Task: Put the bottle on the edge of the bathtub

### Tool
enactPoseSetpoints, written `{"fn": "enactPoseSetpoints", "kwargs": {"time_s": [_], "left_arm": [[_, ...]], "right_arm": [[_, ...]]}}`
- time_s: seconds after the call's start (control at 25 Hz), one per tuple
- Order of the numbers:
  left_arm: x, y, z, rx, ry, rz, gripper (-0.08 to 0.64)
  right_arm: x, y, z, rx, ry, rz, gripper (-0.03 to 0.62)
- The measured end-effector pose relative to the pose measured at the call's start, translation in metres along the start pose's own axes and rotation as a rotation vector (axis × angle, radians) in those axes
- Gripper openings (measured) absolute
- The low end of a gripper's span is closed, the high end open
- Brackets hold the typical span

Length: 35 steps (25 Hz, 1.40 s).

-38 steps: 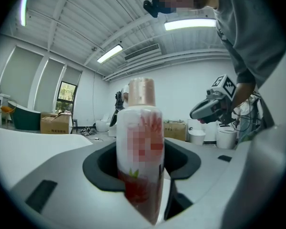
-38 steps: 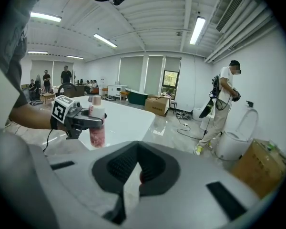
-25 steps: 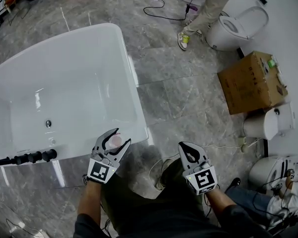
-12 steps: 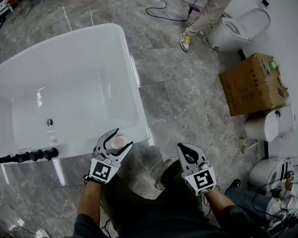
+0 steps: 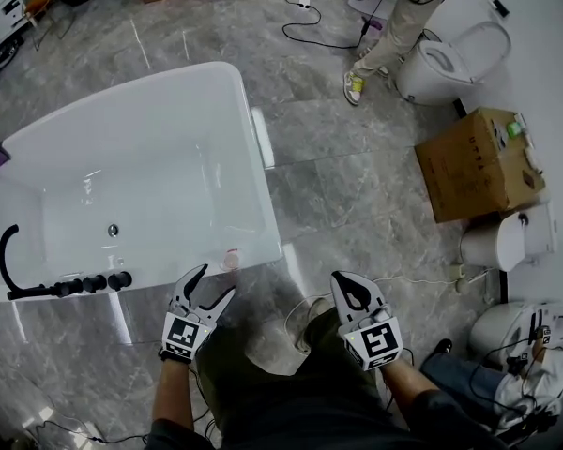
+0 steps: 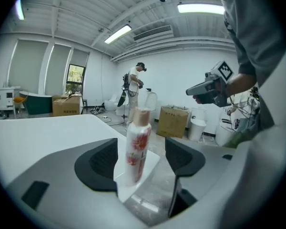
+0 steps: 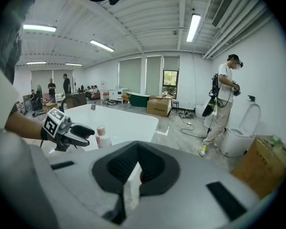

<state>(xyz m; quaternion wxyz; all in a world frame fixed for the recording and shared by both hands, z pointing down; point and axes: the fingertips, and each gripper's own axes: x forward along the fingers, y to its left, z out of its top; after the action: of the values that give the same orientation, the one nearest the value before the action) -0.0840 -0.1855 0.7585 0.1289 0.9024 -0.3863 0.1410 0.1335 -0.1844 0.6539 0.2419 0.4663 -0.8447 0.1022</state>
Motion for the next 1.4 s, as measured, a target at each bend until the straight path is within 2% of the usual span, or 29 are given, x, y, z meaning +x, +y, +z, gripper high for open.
{"fn": "enactPoseSetpoints", "kwargs": {"time_s": [0.12,0.2,0.4,0.56,0.72,1.0,1.4], "left_arm": [[-0.039,-0.008,0.033,-0.085,0.003,0.031,0.293],[-0.063,-0.016,0.062,-0.116,-0.005,0.055,0.243],[-0.112,-0.044,0.141,-0.110,-0.049,0.102,0.150],[-0.142,-0.059,0.193,-0.104,-0.093,0.152,0.029],[-0.163,-0.074,0.236,-0.112,-0.140,0.190,0.002],[-0.187,-0.097,0.274,-0.084,-0.177,0.210,0.000],[-0.191,-0.117,0.291,-0.044,-0.189,0.218,0.000]], "right_arm": [[-0.023,0.010,0.042,0.019,-0.030,0.011,0.001],[-0.039,0.016,0.066,0.030,-0.046,0.016,0.002],[-0.074,0.028,0.114,0.065,-0.083,0.013,0.001],[-0.101,0.036,0.147,0.075,-0.118,0.009,0.000],[-0.126,0.036,0.169,0.078,-0.155,0.013,0.000],[-0.159,0.033,0.184,0.085,-0.197,0.003,0.000],[-0.176,0.035,0.197,0.077,-0.238,0.011,0.000]]}}
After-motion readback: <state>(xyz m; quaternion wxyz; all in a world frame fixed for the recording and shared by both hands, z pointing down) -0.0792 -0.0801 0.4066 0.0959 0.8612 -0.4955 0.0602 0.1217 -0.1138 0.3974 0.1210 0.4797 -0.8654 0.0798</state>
